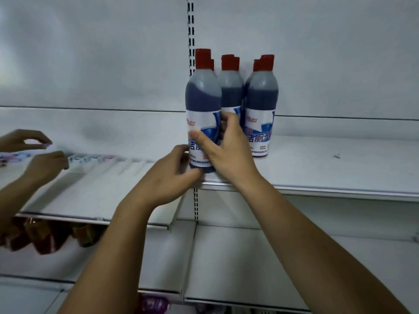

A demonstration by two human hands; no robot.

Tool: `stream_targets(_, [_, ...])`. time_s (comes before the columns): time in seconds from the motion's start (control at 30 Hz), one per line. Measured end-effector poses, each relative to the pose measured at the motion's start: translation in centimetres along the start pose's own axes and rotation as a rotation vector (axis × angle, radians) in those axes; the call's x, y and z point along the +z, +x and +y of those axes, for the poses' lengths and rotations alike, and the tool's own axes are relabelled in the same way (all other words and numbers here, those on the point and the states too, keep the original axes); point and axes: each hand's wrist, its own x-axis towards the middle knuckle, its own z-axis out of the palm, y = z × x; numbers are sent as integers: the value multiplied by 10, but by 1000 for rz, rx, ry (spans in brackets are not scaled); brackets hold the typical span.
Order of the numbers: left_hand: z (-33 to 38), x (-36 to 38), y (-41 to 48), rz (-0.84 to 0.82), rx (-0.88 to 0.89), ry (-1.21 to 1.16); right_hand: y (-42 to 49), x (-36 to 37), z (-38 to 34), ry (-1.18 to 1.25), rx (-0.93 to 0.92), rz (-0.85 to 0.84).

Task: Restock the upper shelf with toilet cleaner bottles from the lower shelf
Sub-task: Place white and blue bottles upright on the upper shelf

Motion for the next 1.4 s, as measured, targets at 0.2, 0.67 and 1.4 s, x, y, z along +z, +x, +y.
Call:
stream_targets(0.2, [2,2,11,89,17,-23,-14,-12,7,-337,24,-123])
stream_targets(0.67, [-7,9,59,73,-106,37,-15,-75,17,-425,200,-176])
stream_targets(1.4, [15,-7,120,-176,22,-771,72,-113,43,-166,360,-281])
